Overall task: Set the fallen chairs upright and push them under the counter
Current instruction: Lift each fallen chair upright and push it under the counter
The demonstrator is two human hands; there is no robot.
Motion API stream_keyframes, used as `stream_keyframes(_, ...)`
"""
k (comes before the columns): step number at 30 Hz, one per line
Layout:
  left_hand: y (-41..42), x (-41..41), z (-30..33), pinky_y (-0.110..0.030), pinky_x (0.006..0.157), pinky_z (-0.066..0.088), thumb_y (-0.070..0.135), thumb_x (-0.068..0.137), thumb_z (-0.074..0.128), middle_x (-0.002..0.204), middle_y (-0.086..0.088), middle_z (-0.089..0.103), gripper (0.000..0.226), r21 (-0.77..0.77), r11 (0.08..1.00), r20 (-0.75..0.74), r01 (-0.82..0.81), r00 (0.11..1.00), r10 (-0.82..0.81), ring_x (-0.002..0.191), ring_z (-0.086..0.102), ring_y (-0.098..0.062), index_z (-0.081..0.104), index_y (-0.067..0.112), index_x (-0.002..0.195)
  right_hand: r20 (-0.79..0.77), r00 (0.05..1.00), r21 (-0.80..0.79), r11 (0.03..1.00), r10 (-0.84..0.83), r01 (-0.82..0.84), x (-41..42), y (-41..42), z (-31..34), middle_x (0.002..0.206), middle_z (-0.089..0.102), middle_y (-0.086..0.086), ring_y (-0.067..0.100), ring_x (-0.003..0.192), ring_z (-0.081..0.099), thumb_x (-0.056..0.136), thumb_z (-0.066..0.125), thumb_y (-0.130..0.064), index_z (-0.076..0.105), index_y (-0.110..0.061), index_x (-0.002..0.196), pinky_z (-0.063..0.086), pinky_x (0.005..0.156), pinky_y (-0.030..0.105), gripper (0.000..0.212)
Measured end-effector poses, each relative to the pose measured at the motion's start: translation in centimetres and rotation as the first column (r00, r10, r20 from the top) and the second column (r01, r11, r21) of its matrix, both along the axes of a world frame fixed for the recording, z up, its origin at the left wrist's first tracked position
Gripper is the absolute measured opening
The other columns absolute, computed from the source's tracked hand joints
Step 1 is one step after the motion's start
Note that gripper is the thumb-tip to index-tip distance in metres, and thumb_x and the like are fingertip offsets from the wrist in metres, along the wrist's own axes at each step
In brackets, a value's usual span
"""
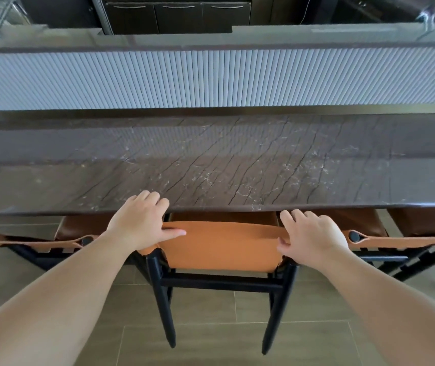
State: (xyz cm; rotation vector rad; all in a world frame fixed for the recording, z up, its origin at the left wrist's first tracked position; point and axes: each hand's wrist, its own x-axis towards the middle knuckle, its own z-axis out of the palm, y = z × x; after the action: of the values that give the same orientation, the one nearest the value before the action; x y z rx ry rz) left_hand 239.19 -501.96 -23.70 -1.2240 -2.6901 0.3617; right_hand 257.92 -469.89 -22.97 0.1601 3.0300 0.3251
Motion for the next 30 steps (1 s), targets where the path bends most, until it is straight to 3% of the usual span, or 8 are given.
stream_keyframes(6,0.8,1.2,-0.4,-0.036,0.072,0.052,0.089,0.078,0.025,0.086,-0.001,0.057,0.088,0.032,0.997,-0.008,-0.071,0.997,0.072,0.083,0.055,-0.022,0.064,0.012,0.094,0.01,0.997,0.019,0.997,0.081,-0.081,-1.5,2.5,0.1,0.108,0.058,-0.002,0.021,0.095,0.059,0.092,0.04,-0.055,0.044,-0.022,0.122,0.04,0.065,0.032,0.045)
stream_keyframes(12,2.4,2.9,-0.7,-0.038,0.076,0.054,0.088,0.076,0.032,0.09,-0.005,0.063,0.087,0.055,0.988,0.009,-0.147,0.989,0.146,0.087,0.06,-0.025,0.063,0.01,0.099,0.047,0.99,0.019,0.991,0.133,-0.134,-2.7,5.4,-0.2,0.108,0.057,-0.001,0.023,0.097,0.058,0.091,0.039,-0.057,0.043,-0.022,0.119,0.044,0.068,0.036,0.045)
stream_keyframes(20,5.5,4.9,-1.4,-0.037,0.069,0.053,0.091,0.075,0.029,0.081,-0.002,0.06,0.087,0.064,0.967,-0.003,-0.247,0.969,0.248,0.081,0.059,-0.024,0.061,0.011,0.089,0.058,0.98,0.028,0.981,0.191,-0.193,-4.1,9.2,-0.7,0.105,0.055,0.002,0.026,0.098,0.056,0.09,0.038,-0.055,0.044,-0.02,0.115,0.039,0.066,0.037,0.044)
stream_keyframes(25,8.0,5.3,-1.0,-0.038,0.069,0.053,0.087,0.075,0.035,0.083,-0.005,0.062,0.082,0.046,0.969,0.006,-0.242,0.97,0.242,0.083,0.06,-0.026,0.062,0.011,0.089,0.077,0.983,-0.007,0.986,0.167,-0.167,-3.4,11.4,-1.1,0.103,0.055,0.002,0.026,0.095,0.056,0.09,0.038,-0.056,0.043,-0.02,0.115,0.044,0.067,0.038,0.044)
stream_keyframes(30,8.2,5.2,-1.1,-0.037,0.068,0.052,0.088,0.079,0.029,0.085,-0.005,0.064,0.086,-0.005,0.98,-0.013,-0.198,0.98,0.197,0.085,0.061,-0.027,0.065,0.011,0.091,0.048,0.984,-0.036,0.984,0.174,-0.172,-3.0,11.7,-1.6,0.102,0.056,0.001,0.025,0.093,0.056,0.09,0.039,-0.057,0.046,-0.021,0.113,0.037,0.064,0.036,0.044)
